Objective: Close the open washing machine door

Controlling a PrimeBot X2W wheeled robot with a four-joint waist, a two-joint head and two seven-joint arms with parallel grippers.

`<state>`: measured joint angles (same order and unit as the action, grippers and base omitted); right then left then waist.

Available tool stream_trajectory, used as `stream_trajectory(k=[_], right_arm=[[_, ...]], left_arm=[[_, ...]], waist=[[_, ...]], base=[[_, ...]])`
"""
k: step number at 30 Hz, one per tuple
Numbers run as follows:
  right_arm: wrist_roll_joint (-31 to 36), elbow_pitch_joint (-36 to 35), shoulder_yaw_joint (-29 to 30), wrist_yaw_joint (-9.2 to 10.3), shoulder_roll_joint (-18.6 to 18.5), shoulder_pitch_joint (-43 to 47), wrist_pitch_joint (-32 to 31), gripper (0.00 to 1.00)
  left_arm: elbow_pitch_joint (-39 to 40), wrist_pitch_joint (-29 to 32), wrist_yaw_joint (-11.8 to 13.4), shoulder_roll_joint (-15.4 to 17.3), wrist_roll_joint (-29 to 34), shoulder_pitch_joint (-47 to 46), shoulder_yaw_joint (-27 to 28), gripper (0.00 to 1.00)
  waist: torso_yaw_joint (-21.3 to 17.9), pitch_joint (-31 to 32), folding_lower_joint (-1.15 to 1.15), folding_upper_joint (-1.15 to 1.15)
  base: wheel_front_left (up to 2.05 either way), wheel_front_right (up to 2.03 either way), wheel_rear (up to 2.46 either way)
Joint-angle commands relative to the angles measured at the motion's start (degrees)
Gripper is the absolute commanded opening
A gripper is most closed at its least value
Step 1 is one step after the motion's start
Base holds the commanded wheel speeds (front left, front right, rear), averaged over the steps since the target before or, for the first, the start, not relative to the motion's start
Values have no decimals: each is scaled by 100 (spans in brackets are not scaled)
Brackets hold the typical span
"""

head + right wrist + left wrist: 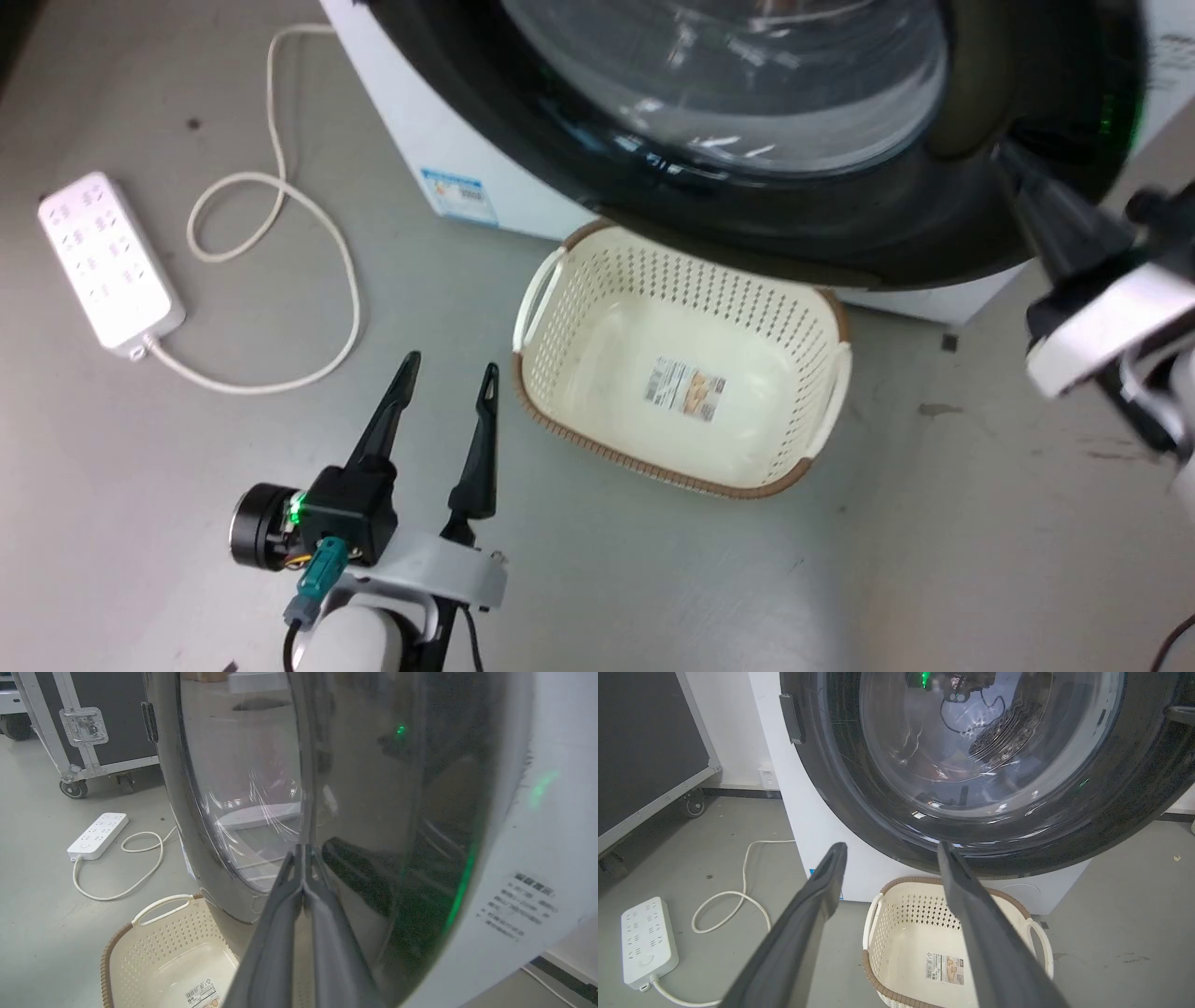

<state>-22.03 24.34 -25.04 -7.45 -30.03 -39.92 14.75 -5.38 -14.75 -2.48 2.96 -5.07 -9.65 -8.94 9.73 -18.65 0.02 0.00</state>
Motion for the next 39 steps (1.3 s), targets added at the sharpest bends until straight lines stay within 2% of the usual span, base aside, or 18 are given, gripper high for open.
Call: stream_trajectory(k=[1, 7, 17, 25, 26, 28, 29, 32, 34, 35, 39], right_arm=[[-209, 213, -70, -3, -62, -319, 25, 0], [-548, 948, -21, -3, -162, -1047, 25, 0], [-617, 1993, 279, -3, -74, -1816, 25, 0], [-561, 1929, 423, -3, 134, -1469, 25, 0], [-536, 1779, 512, -3, 226, -1242, 25, 100], [-556, 1595, 646, -3, 347, -946, 25, 100], [-534, 1251, 820, -3, 468, -370, 25, 100], [-485, 961, 1022, -3, 552, 34, 25, 100], [-85, 404, 1338, -3, 640, 677, 25, 100], [-85, 404, 1338, -3, 640, 677, 25, 100], [370, -210, 1887, -3, 1011, 1493, 25, 100]], left_arm=[[40, -25, 75, -6, -65, -113, -64, 100], [69, -25, 222, -7, -127, -189, -146, 100], [54, -25, 369, -8, -222, -260, -192, 100], [-36, -25, 350, -8, -226, -164, -134, 100], [-69, -25, 325, -8, -229, -119, -85, 100], [-108, -25, 268, -8, -202, -63, -41, 100], [-172, -25, 186, -8, -156, 35, 63, 100], [-225, -25, 155, -8, -130, 121, 142, 100], [-303, -25, 104, -8, -127, 273, 251, 100], [-303, -25, 104, -8, -127, 273, 251, 100], [-465, -25, -10, -8, -163, 446, 319, 100]], waist=[[114, -168, -2, 0], [199, -341, -2, 0], [244, -385, -2, 0], [127, -17, -2, 0], [53, 185, -2, 0], [-36, 394, -2, 0], [-169, 736, -2, 0], [-272, 960, -2, 0], [-448, 1251, -2, 0], [-448, 1251, -2, 0], [-644, 1578, -2, 0]], base=[[0, 0, 0], [0, 0, 0], [0, 0, 0], [0, 0, 0], [0, 0, 0], [0, 0, 0], [0, 0, 0], [0, 0, 0], [0, 0, 0], [0, 0, 0], [0, 0, 0]])
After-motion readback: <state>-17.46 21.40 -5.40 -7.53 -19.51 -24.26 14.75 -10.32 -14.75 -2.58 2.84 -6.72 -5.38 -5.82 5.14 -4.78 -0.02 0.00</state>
